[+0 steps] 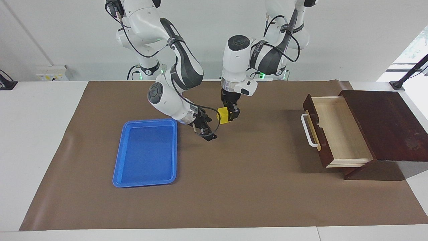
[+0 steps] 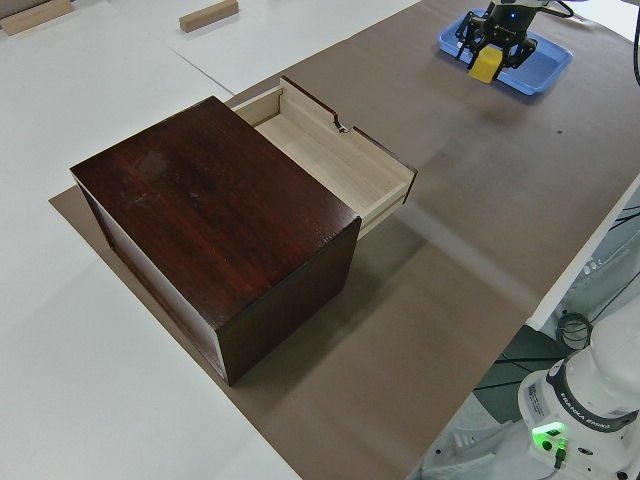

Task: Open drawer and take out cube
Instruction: 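Lift the cube with the left gripper while the right gripper approaches, then grasp the yellow cube with the right gripper from the left gripper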

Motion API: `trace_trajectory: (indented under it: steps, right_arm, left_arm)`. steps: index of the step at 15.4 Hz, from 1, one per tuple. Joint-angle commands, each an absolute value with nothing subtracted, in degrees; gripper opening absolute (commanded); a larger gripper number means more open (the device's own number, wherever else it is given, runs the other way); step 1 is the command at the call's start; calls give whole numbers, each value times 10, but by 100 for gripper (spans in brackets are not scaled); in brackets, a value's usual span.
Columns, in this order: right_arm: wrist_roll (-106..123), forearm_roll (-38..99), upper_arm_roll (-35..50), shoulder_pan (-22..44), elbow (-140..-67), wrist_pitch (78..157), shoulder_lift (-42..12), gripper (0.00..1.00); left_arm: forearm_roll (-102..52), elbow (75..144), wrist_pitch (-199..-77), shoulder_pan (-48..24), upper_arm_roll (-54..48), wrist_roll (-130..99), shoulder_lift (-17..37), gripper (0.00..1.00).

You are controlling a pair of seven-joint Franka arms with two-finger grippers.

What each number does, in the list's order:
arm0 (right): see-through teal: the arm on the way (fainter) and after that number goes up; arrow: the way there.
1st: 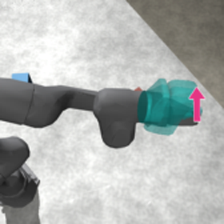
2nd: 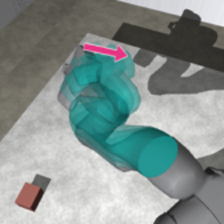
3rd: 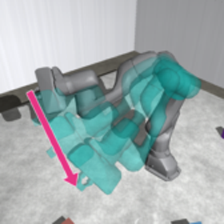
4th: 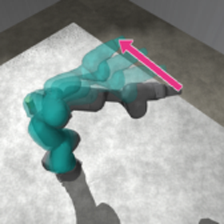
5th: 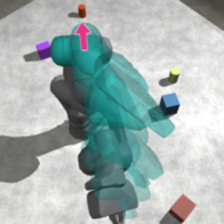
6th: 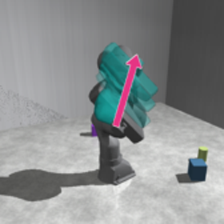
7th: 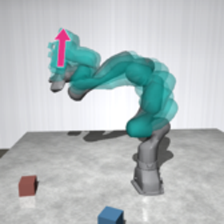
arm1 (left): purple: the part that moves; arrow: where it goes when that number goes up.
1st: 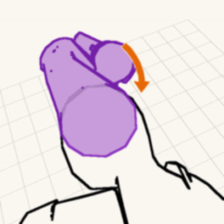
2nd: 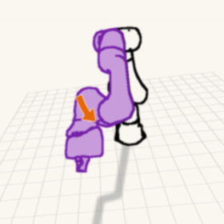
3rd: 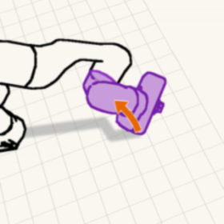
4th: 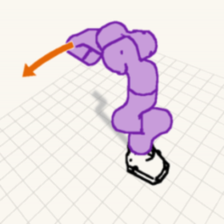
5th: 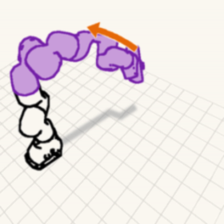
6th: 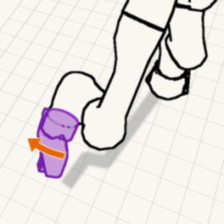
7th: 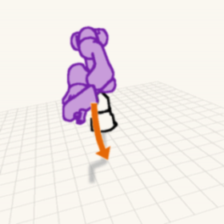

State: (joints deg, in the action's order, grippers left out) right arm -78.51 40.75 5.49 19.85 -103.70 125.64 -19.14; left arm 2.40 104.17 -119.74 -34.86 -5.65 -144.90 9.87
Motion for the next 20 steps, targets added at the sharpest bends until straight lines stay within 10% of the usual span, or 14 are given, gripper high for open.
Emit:
trace_trajectory:
  steps: [1, 20]
  right_arm:
    - [-772, 443, 53, 196, -1062, 1249, -145, 100]
    - [-655, 516, 53, 220, -1107, 1276, -141, 100]
  left_arm:
    - [26, 1053, -1215, -352, -50, -1459, 95, 0]
    - [26, 1060, -1223, -352, -48, -1461, 94, 0]
